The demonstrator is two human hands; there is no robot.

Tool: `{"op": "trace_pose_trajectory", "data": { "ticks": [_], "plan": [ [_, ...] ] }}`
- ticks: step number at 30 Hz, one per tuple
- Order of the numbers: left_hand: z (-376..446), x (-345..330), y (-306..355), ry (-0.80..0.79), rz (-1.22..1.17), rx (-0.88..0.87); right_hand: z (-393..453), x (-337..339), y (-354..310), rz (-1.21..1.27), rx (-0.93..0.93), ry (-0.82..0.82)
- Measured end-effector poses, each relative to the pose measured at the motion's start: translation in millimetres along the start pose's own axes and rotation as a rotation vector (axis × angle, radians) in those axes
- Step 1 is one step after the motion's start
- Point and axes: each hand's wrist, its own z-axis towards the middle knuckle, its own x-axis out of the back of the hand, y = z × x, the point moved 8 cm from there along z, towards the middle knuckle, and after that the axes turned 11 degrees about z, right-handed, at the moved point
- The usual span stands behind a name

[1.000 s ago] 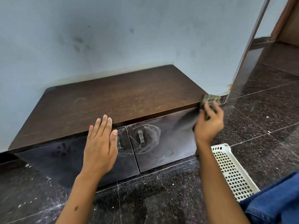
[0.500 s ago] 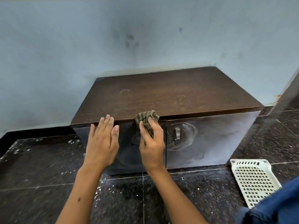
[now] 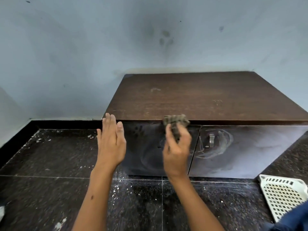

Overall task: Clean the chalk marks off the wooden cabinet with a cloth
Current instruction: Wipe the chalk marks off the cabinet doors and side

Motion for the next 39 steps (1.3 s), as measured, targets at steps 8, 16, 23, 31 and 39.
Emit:
{"op": "trace_pose_trajectory", "data": {
  "ticks": [8,16,23,31,39],
  "plan": [
    [-0.9,-3.1,0.1,0.005,0.187,-0.045,1.7,-53.0,-57.7,-0.109,0.323,-0.224],
    [0.8,6.5,-18.9,0.043,-0.012,0.025,2.5,14.4,5.1,-0.119,0.066,0.049],
    [0.7,15.5,-24.1,0.051,-0.365,0.178,-9.5,-66.6,-65.5,-0.104,0.316,-0.072],
    [6.5,35.8,-44.8,0.199,-0.517,0.301,-13.2,-139.4,-122.4,-0.053,0.511,-0.284],
    [1.9,30.1,8.4,0.298,-0.297,0.041,8.3,-89.6,-87.2,-0.050,0.628,-0.304]
  ]
}}
